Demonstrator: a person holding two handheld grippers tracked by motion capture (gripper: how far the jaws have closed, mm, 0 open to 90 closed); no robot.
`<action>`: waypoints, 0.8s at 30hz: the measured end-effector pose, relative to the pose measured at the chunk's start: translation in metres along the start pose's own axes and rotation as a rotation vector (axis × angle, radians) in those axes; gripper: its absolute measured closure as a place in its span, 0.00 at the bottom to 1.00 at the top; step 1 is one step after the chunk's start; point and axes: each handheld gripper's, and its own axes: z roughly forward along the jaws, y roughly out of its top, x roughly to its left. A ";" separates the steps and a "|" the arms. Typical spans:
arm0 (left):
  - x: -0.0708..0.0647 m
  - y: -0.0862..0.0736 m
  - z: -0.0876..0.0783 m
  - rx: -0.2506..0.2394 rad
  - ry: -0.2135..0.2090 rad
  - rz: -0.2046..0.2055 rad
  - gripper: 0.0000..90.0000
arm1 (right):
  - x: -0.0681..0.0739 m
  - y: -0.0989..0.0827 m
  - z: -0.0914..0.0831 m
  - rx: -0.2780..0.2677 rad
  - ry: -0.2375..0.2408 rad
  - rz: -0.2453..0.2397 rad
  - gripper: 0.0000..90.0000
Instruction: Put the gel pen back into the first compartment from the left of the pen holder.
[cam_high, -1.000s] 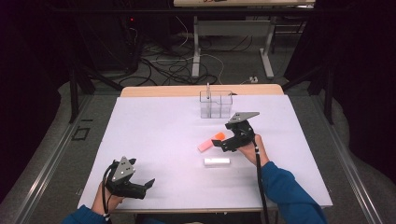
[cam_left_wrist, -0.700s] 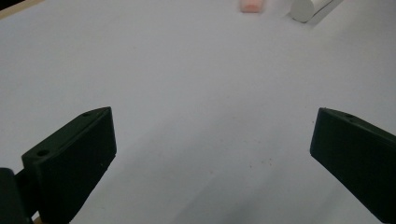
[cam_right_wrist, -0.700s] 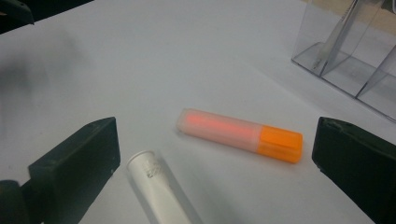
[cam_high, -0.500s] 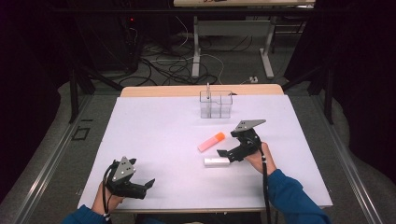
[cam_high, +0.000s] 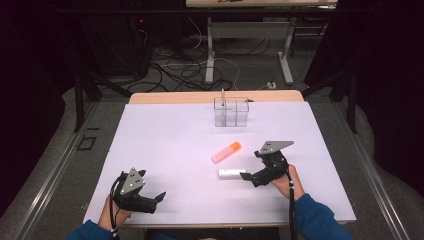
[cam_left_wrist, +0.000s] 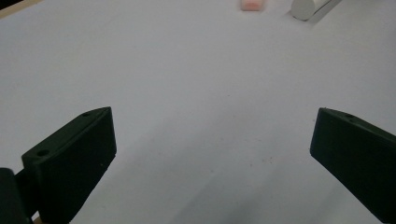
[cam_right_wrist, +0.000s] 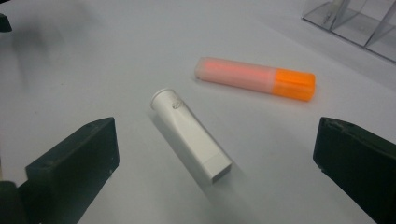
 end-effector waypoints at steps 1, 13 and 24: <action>0.000 0.000 0.000 0.003 0.002 0.002 0.00 | 0.001 -0.002 -0.002 0.010 -0.003 0.000 0.00; 0.000 0.001 0.000 0.013 0.007 0.013 0.00 | 0.016 -0.024 -0.023 0.006 -0.032 0.015 0.00; 0.000 0.001 -0.001 0.014 0.014 0.022 0.00 | 0.023 -0.031 -0.029 -0.004 -0.054 0.003 0.00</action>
